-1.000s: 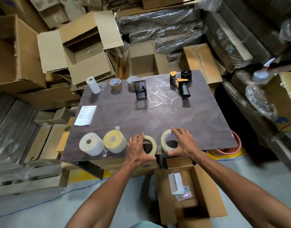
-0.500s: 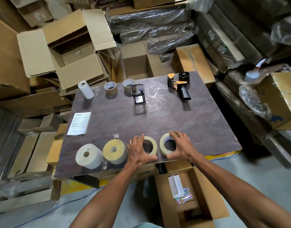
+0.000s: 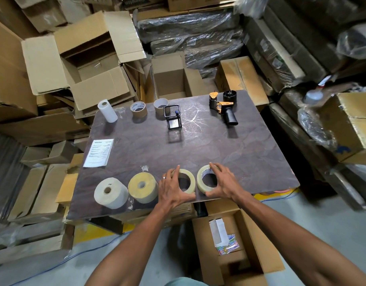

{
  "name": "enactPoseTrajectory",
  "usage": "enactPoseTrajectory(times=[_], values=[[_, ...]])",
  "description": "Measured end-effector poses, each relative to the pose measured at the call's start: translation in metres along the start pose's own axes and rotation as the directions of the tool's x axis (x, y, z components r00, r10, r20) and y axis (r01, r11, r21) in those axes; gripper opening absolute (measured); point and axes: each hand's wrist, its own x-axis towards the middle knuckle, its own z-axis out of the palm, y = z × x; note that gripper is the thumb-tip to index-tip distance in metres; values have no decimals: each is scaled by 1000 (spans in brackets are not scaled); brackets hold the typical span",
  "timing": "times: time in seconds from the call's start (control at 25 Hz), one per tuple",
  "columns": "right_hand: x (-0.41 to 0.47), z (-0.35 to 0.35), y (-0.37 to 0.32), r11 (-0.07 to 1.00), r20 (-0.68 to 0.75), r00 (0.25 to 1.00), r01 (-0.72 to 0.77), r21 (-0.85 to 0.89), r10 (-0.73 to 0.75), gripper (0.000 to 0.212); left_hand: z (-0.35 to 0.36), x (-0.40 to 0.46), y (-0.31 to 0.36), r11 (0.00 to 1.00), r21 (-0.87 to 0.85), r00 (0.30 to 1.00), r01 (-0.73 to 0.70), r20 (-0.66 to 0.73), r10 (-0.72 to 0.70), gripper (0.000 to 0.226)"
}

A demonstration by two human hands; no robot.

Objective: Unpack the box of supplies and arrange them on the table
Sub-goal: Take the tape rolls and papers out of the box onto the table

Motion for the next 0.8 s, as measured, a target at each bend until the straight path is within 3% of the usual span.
enactPoseTrajectory(times=[0.2,0.36,0.56,0.8], values=[[-7,-4,4,997,35,999,-33,65,30,134,-3,-10,7,1000,-14,999,26,-20,-26,124],[-25,-3,20,983,32,998,-66,169,62,141,0,-23,11,999,-28,993,32,-110,-35,104],[-60,-2,42,972,39,997,-78,220,71,141,8,-56,26,1000,13,972,27,-234,-24,75],[-110,1,71,974,40,999,-43,223,35,137,36,-118,63,996,18,972,91,-219,-85,64]])
